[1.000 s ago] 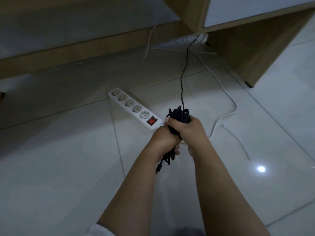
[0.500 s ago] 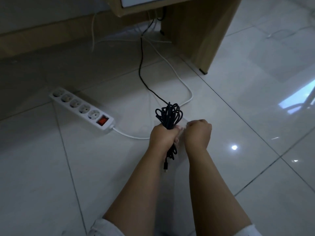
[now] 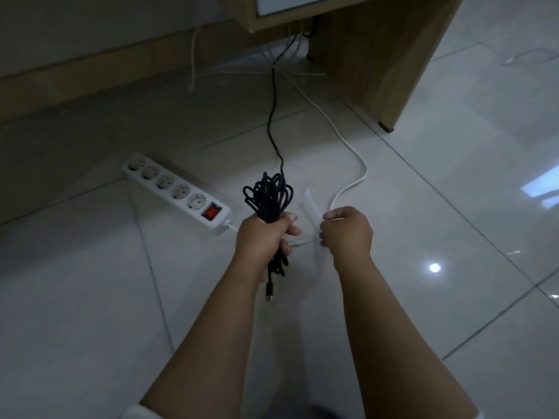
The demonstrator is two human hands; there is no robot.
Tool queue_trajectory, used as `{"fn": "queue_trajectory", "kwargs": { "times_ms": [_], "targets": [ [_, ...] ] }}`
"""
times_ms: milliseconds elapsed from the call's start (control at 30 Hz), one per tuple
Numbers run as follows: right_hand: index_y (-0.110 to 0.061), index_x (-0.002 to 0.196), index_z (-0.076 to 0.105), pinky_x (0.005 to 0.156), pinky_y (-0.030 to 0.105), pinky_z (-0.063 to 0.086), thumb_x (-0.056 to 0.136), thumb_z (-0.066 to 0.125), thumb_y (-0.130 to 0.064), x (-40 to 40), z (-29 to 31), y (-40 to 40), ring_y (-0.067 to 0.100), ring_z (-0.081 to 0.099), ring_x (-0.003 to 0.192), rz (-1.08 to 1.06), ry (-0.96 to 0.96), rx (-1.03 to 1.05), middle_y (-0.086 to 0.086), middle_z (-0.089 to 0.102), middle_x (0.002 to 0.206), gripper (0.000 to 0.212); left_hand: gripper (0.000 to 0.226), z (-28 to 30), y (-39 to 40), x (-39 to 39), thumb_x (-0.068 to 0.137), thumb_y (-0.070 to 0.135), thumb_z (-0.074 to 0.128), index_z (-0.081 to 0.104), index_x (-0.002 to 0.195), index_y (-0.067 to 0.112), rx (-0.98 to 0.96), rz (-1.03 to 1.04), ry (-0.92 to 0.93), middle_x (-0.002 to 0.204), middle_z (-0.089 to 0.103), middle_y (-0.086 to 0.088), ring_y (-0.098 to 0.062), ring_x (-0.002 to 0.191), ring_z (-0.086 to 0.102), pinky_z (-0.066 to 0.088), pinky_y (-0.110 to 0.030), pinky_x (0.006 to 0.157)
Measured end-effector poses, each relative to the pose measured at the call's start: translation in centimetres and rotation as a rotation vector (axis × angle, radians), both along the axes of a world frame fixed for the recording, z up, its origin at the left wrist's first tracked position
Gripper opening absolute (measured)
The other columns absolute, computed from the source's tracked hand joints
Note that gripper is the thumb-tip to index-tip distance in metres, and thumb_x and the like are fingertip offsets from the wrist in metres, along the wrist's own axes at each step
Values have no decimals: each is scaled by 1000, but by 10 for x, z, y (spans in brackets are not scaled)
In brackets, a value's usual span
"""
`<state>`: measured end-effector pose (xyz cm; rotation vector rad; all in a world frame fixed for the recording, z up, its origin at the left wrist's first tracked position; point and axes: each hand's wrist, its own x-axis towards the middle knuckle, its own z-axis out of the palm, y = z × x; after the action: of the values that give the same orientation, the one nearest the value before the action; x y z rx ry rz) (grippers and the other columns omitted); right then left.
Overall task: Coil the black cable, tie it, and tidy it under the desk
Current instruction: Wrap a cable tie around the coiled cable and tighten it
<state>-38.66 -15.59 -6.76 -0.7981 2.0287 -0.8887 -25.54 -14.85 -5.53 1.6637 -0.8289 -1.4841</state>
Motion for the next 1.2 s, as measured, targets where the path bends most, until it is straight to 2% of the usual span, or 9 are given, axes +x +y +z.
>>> {"fn": "queue_trajectory", "kwargs": {
  "times_ms": [100,167,300,500,633,733,967,1100,1200],
  "targets": [
    [-4,91,63,50,31,58,82,59,5,41,32,0,21,64,53,52,-286,-7,12,64,72,13,18,13,-6,41,85,32,71,72,95,18,-31,84,-40,87,76,-11,-13,44,54,60,-42,73],
    [-2,91,63,52,32,58,83,59,5,69,49,2,23,63,51,121,-352,13,13,63,67,11,18,24,-7,64,85,33,70,72,96,19,-59,115,-41,94,76,-14,-12,43,55,59,-43,78],
    [-5,88,62,53,33,52,86,59,3,118,68,13,23,61,53,235,-412,51,11,63,63,9,16,38,-7,101,90,23,67,72,75,21,-119,159,-20,89,78,-6,-12,46,50,50,-30,62],
    [-2,87,69,45,25,41,83,63,5,137,58,30,15,52,46,299,-461,17,12,62,65,10,8,40,0,135,89,20,69,72,84,15,-81,207,-4,75,77,3,-11,49,53,48,-23,51],
    [0,86,66,52,23,54,87,59,10,131,47,26,15,61,52,61,-799,-59,10,64,64,12,15,33,5,145,87,18,72,71,99,10,-70,287,64,86,77,-5,-9,43,50,48,-23,49],
    [2,94,66,62,21,58,90,61,3,138,43,22,12,69,59,-127,-1097,-177,9,66,74,6,17,29,6,146,84,16,74,69,99,9,-71,344,89,69,71,5,-9,42,51,47,-23,48],
    [3,98,71,74,26,61,94,59,-3,155,39,23,19,71,69,-61,-756,-315,15,71,82,14,19,20,11,139,87,21,72,69,104,13,-61,281,96,87,70,-6,-10,48,51,51,-26,56],
    [-7,91,75,76,29,60,94,59,-9,155,35,22,17,74,71,-38,-559,-297,12,75,82,16,31,20,9,138,88,2,54,70,109,18,-67,264,103,94,67,-6,-12,51,51,53,-28,62],
    [-12,92,73,80,31,60,96,56,-10,161,37,23,20,75,80,31,-639,-248,12,76,87,18,32,23,7,135,85,3,53,66,112,14,-93,161,45,86,65,-8,-12,49,53,53,-29,61]
  ]
}}
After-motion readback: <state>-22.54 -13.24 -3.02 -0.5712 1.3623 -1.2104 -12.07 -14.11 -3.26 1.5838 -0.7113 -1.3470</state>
